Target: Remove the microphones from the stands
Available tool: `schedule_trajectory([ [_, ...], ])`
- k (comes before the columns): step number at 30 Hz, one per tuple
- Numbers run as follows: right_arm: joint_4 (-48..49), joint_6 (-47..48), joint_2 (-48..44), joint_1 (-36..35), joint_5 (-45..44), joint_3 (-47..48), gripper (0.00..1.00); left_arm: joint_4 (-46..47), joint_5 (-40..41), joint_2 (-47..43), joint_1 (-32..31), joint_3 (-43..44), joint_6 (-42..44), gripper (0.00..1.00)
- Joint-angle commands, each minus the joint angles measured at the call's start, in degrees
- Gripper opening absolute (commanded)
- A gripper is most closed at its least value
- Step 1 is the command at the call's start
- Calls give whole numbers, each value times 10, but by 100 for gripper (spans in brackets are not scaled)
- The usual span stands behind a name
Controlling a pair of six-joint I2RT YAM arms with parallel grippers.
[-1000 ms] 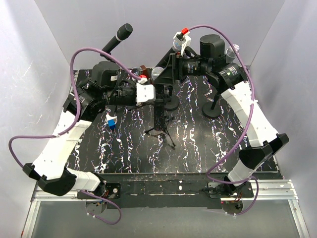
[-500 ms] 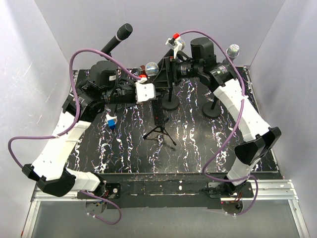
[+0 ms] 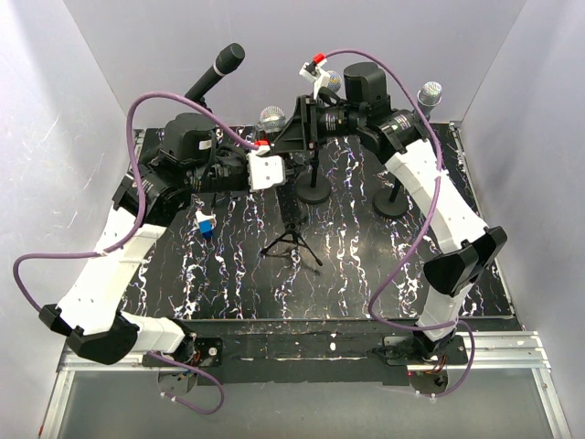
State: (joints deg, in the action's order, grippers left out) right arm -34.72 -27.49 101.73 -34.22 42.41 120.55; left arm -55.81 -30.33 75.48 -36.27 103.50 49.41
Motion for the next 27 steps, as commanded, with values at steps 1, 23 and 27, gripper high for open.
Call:
schedule_trajectory([
  [1, 63, -21, 17, -2, -72, 86, 1, 7, -38, -22, -6, -8, 3, 0],
  [23, 245, 42, 35, 36, -268, 216, 1, 46, -25, -33, -10, -48, -9, 0],
  [27, 253, 24, 52, 35, -283, 222, 1, 52, -32, -33, -10, -55, -3, 0],
])
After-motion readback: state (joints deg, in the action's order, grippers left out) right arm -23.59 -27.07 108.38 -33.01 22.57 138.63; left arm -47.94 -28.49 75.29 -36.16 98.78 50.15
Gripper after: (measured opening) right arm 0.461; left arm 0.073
